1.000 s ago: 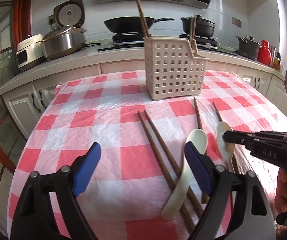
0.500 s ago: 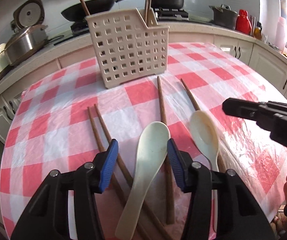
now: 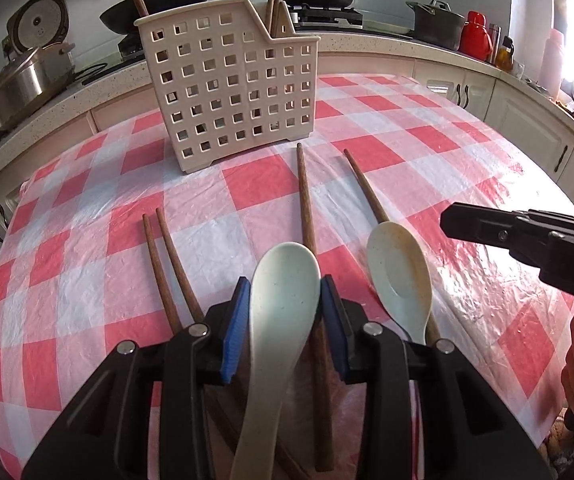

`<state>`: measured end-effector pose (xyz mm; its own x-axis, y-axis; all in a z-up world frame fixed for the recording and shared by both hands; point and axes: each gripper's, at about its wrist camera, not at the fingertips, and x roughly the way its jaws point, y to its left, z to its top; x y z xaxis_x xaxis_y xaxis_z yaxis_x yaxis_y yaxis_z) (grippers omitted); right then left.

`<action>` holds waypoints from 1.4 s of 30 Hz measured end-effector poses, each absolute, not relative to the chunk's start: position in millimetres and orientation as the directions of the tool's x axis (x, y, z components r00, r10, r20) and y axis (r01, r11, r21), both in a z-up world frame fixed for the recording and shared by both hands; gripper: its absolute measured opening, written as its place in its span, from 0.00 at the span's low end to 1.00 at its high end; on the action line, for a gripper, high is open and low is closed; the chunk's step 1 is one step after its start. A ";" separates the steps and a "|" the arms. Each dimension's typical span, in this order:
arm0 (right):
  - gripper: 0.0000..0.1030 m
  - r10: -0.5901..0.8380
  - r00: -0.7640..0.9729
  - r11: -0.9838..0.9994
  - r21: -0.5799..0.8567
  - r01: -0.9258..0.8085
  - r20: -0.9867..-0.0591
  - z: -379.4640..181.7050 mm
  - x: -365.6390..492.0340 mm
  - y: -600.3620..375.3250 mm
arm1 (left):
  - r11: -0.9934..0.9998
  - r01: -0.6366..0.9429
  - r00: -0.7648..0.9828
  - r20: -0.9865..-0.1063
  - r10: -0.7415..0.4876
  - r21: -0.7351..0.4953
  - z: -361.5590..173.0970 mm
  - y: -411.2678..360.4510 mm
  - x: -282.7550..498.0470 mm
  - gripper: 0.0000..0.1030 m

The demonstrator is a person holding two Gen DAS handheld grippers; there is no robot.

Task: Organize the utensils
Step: 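Close the left gripper on a white spoon while the right gripper grasps another spoon, then lift both white spoons and carry them over the white basket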

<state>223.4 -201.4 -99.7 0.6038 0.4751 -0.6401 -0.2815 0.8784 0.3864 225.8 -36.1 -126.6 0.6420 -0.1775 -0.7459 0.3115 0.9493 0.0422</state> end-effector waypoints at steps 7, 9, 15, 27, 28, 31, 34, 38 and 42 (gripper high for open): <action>0.12 0.481 0.576 0.876 0.331 -0.351 -0.661 -97.6 221.1 -175.8 | 0.958 0.286 0.676 -0.715 -0.181 0.028 -114.0 -21.2 214.6 0.34; 0.13 0.476 0.564 0.877 0.316 -0.361 -0.675 -99.2 223.0 -169.0 | 0.961 0.274 0.689 -0.702 -0.181 0.021 -108.4 -14.2 211.4 0.34; 0.30 0.427 0.563 0.898 0.258 -0.357 -0.708 -102.9 227.1 -157.0 | 0.965 0.263 0.717 -0.668 -0.199 -0.005 -94.5 -0.2 202.2 0.34; 0.23 0.228 0.603 0.929 -0.014 -0.370 -0.765 -108.0 232.7 -117.9 | 0.962 0.266 0.725 -0.645 -0.240 -0.060 -94.7 15.7 196.3 0.34; 0.15 0.229 0.597 0.928 -0.012 -0.372 -0.769 -108.9 233.6 -117.8 | 0.962 0.264 0.727 -0.643 -0.242 -0.065 -94.1 18.4 196.3 0.34; 0.09 0.258 0.608 0.935 0.035 -0.354 -0.750 -106.1 233.7 -127.3 | 0.964 0.255 0.733 -0.635 -0.243 -0.074 -92.0 24.7 195.3 0.34; 0.09 0.331 0.603 0.929 0.138 -0.344 -0.726 -99.8 235.5 -142.2 | 0.965 0.250 0.739 -0.628 -0.244 -0.080 -90.1 28.1 193.7 0.34; 0.09 0.387 0.629 0.915 0.195 -0.354 -0.675 -85.9 232.9 -151.5 | 0.965 0.249 0.748 -0.617 -0.246 -0.083 -85.8 28.2 191.8 0.34; 0.09 0.392 0.682 0.914 0.178 -0.365 -0.617 -66.6 227.0 -151.2 | 0.962 0.255 0.762 -0.593 -0.261 -0.097 -74.1 27.3 188.6 0.34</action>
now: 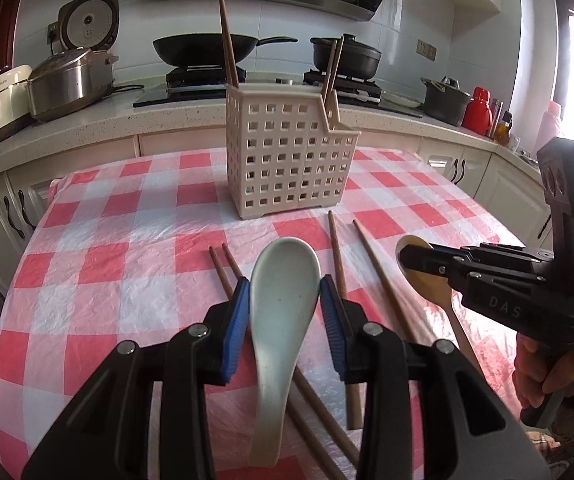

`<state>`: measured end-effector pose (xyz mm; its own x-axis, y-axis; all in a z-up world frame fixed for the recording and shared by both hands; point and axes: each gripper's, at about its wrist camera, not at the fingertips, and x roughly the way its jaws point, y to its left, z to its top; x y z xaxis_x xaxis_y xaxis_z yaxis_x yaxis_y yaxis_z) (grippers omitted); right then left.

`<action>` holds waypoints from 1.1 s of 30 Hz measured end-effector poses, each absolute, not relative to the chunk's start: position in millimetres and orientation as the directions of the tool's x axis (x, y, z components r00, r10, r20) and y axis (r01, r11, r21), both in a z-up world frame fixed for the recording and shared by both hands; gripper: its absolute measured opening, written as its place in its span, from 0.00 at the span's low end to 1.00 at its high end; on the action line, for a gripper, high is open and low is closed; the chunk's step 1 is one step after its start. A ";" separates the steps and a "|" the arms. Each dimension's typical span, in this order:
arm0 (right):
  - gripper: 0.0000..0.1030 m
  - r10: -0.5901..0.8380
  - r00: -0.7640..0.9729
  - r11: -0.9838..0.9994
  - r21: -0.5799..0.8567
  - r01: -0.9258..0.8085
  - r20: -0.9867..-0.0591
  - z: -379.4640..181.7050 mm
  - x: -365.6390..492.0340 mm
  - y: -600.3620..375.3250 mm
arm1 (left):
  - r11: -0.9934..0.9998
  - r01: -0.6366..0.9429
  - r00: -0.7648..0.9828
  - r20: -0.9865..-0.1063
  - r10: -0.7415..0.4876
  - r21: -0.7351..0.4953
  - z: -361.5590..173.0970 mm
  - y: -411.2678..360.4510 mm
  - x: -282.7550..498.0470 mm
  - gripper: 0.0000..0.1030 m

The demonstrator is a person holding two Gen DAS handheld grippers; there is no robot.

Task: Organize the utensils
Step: 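Lift both white spoons and carry them over the white basket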

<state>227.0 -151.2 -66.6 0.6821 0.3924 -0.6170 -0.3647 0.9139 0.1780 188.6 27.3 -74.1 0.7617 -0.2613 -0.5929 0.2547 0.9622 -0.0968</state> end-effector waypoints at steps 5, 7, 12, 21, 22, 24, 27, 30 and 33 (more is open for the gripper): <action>0.09 0.397 0.727 0.914 0.174 -0.366 -0.560 -43.0 226.7 -156.9 | 0.960 0.258 0.784 -0.557 -0.274 -0.109 -55.1 27.9 187.3 0.33; 0.09 0.389 0.746 0.919 0.166 -0.359 -0.541 -36.6 226.8 -159.8 | 0.960 0.257 0.790 -0.547 -0.276 -0.112 -49.7 27.6 186.6 0.33; 0.09 0.384 0.759 0.920 0.149 -0.362 -0.526 -28.9 229.0 -162.5 | 0.961 0.260 0.802 -0.532 -0.271 -0.097 -41.5 22.8 186.6 0.33; 0.09 0.361 0.772 0.923 0.083 -0.375 -0.524 -30.8 229.0 -155.6 | 0.965 0.257 0.796 -0.555 -0.241 -0.050 -47.8 15.9 194.9 0.06; 0.09 0.360 0.770 0.924 0.087 -0.373 -0.527 -32.1 229.0 -155.6 | 0.965 0.256 0.792 -0.560 -0.242 -0.053 -50.6 16.7 196.7 0.05; 0.09 0.358 0.768 0.926 0.095 -0.366 -0.531 -34.2 230.0 -156.8 | 0.965 0.255 0.786 -0.569 -0.242 -0.057 -54.9 17.5 198.7 0.04; 0.09 0.363 0.771 0.924 0.095 -0.370 -0.524 -32.1 229.8 -157.0 | 0.967 0.248 0.794 -0.562 -0.232 -0.048 -55.7 18.6 197.6 0.03; 0.09 0.365 0.779 0.924 0.098 -0.369 -0.509 -28.0 231.4 -156.8 | 0.970 0.238 0.808 -0.543 -0.231 -0.059 -49.6 21.9 196.6 0.02; 0.09 0.358 0.793 0.927 0.086 -0.365 -0.493 -25.6 232.5 -155.3 | 0.971 0.228 0.819 -0.526 -0.229 -0.068 -44.4 24.7 196.1 0.02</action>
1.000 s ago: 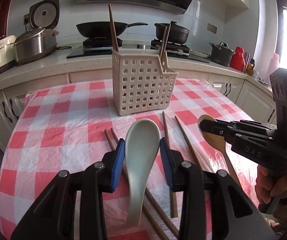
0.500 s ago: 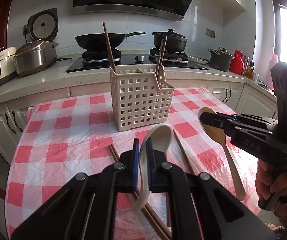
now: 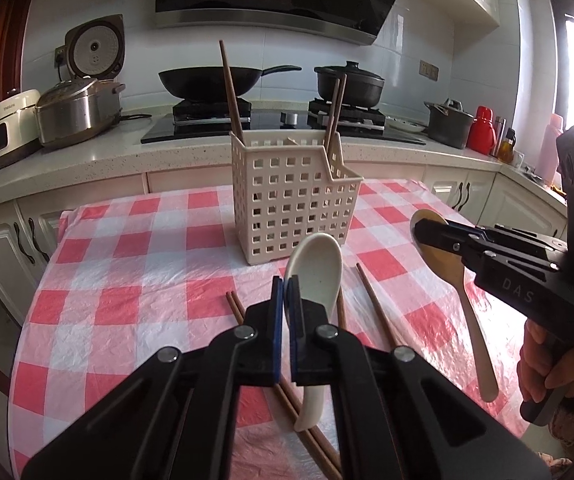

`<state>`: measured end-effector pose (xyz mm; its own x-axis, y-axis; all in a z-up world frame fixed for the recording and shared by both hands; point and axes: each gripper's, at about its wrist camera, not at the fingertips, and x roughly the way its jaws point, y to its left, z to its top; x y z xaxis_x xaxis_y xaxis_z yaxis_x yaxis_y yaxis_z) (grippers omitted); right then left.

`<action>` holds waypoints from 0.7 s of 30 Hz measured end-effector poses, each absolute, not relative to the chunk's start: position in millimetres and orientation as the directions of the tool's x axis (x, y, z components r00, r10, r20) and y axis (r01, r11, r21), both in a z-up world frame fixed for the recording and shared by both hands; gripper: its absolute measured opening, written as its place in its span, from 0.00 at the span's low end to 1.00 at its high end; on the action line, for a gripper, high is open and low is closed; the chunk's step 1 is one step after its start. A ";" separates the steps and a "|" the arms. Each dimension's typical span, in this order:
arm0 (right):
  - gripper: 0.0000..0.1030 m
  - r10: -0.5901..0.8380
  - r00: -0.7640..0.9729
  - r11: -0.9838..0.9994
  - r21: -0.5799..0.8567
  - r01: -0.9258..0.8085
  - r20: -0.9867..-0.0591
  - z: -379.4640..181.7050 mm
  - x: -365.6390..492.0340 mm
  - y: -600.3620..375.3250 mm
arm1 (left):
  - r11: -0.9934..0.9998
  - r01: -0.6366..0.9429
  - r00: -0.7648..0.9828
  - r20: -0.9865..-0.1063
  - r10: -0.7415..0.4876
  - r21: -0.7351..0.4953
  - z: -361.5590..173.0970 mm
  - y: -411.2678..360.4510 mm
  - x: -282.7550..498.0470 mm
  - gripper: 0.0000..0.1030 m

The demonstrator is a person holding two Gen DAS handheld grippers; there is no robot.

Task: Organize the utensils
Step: 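Lift both white spoons and carry them over the white basket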

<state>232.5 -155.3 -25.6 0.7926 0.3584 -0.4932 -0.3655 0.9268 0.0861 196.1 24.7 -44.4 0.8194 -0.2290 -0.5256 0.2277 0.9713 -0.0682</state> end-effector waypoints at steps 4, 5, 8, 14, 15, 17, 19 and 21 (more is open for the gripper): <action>0.09 0.350 0.807 0.929 0.070 -0.362 -0.476 -22.5 237.2 -153.3 | 0.973 0.219 0.835 -0.502 -0.225 -0.071 -36.7 24.5 196.6 0.02; 0.09 0.349 0.811 0.930 0.069 -0.360 -0.470 -21.1 239.5 -153.5 | 0.973 0.219 0.839 -0.497 -0.224 -0.068 -34.6 23.6 197.1 0.02; 0.09 0.342 0.829 0.934 0.060 -0.353 -0.443 -15.4 245.5 -154.4 | 0.975 0.217 0.854 -0.472 -0.217 -0.056 -25.0 19.9 201.1 0.02; 0.09 0.337 0.875 0.940 0.074 -0.332 -0.348 3.8 265.7 -166.1 | 0.978 0.193 0.895 -0.394 -0.207 -0.075 3.4 15.8 214.4 0.02; 0.09 0.338 0.879 0.940 0.078 -0.331 -0.337 6.3 271.2 -168.6 | 0.978 0.192 0.898 -0.388 -0.208 -0.079 7.6 14.7 216.8 0.02; 0.09 0.335 0.886 0.942 0.080 -0.327 -0.321 9.9 279.9 -171.7 | 0.978 0.195 0.900 -0.381 -0.210 -0.077 14.1 10.6 223.0 0.02; 0.09 0.330 0.896 0.943 0.070 -0.324 -0.296 12.4 286.3 -173.3 | 0.978 0.199 0.905 -0.372 -0.209 -0.065 20.2 4.6 229.7 0.02; 0.09 0.326 0.903 0.945 0.068 -0.320 -0.279 15.0 293.0 -174.8 | 0.978 0.202 0.911 -0.358 -0.207 -0.051 27.4 -1.4 236.1 0.02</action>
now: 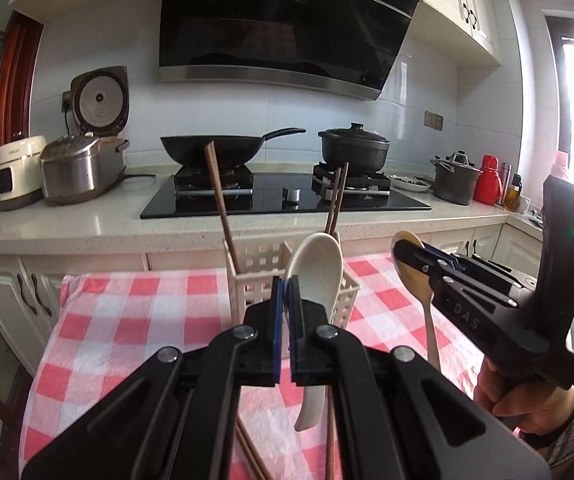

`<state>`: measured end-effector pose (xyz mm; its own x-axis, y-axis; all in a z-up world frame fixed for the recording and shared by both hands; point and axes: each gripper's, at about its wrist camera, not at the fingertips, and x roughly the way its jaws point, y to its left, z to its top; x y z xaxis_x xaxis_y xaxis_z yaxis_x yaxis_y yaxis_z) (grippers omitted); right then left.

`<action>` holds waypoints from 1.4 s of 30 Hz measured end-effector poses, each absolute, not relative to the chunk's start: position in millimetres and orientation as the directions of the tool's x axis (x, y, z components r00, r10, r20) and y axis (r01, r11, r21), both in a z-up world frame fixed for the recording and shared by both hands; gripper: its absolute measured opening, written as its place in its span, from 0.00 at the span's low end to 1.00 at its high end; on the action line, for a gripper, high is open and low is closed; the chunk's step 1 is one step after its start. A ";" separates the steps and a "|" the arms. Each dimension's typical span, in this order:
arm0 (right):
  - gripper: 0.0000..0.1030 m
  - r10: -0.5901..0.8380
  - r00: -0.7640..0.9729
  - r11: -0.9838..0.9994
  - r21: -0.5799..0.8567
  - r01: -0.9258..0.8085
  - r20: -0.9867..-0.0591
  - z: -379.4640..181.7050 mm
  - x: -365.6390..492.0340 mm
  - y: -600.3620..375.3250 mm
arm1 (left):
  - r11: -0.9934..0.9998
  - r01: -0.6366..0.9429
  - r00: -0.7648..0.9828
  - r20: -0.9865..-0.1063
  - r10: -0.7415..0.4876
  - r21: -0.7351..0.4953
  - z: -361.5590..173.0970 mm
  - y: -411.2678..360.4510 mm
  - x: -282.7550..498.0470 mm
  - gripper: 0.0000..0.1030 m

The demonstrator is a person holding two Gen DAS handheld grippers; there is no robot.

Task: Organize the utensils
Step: 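Lift both white spoons and carry them over the white basket, then lower both spoons into the basket and open both grippers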

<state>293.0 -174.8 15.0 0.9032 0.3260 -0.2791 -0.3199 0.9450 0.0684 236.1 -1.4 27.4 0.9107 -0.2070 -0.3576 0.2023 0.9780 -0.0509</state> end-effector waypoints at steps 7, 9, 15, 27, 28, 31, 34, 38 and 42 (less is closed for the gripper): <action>0.09 0.318 0.917 0.948 0.072 -0.310 -0.240 24.9 313.5 -174.6 | 0.980 0.193 0.936 -0.293 -0.197 -0.041 59.5 -9.4 264.6 0.02; 0.09 0.321 0.918 0.947 0.072 -0.313 -0.233 27.2 319.9 -173.9 | 0.981 0.186 0.942 -0.274 -0.192 -0.045 67.7 -10.3 271.2 0.02; 0.09 0.333 0.909 0.943 0.074 -0.325 -0.250 30.4 340.7 -169.5 | 0.983 0.168 0.948 -0.260 -0.182 -0.078 78.9 -7.9 298.8 0.02; 0.09 0.338 0.908 0.941 0.086 -0.327 -0.246 37.1 376.2 -171.5 | 0.985 0.145 0.956 -0.245 -0.163 -0.091 90.5 -6.9 343.7 0.02; 0.09 0.341 0.908 0.940 0.084 -0.330 -0.244 37.8 378.4 -170.9 | 0.986 0.142 0.955 -0.249 -0.161 -0.092 89.2 -6.1 347.0 0.02; 0.09 0.349 0.907 0.937 0.078 -0.340 -0.237 40.6 384.6 -168.7 | 0.987 0.130 0.955 -0.256 -0.150 -0.092 84.5 -3.1 356.0 0.02; 0.09 0.360 0.905 0.933 0.063 -0.355 -0.226 44.3 388.7 -164.8 | 0.989 0.118 0.957 -0.255 -0.137 -0.088 81.1 -1.1 362.9 0.02; 0.09 0.365 0.909 0.929 0.014 -0.370 -0.203 49.0 391.9 -156.4 | 0.989 0.110 0.958 -0.257 -0.131 -0.094 76.6 3.3 369.7 0.02; 0.09 0.367 0.910 0.926 -0.012 -0.376 -0.192 52.2 398.8 -151.0 | 0.990 0.104 0.958 -0.257 -0.124 -0.092 72.5 4.9 374.0 0.02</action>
<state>398.8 -151.0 52.2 0.9101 0.3671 -0.1923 -0.3762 0.9265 -0.0115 374.0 4.9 72.5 0.9584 -0.1245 -0.2568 0.1039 0.9903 -0.0921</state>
